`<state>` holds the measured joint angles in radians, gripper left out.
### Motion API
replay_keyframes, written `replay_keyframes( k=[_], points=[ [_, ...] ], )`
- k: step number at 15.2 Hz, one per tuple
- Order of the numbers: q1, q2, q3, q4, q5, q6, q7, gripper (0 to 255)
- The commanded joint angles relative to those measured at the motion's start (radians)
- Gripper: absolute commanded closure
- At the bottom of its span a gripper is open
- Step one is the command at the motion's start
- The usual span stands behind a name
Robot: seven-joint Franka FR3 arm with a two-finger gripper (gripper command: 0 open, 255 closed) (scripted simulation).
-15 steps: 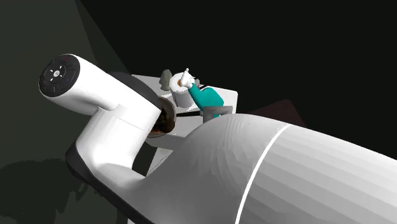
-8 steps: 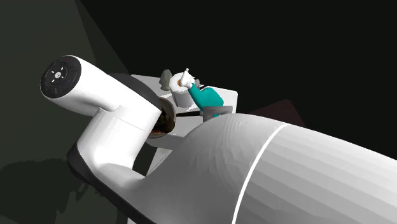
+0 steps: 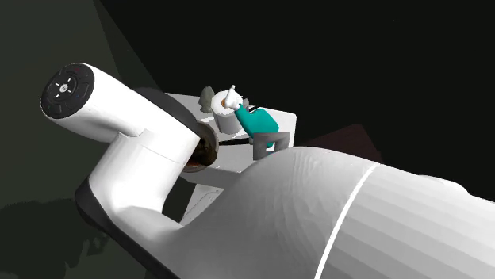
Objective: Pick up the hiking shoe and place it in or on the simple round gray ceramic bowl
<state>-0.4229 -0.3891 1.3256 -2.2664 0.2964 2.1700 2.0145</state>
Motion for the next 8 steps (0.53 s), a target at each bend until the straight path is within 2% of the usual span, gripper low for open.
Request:
replay_keyframes(
  k=[1, 2, 8],
  points=[
    [0.041, -0.021, -0.055, 0.039, 0.005, -0.065, -0.007, 0],
    [0.058, -0.032, -0.079, 0.055, 0.009, -0.094, -0.011, 0],
    [0.057, -0.033, -0.079, 0.055, 0.009, -0.094, -0.011, 0]
  ],
)
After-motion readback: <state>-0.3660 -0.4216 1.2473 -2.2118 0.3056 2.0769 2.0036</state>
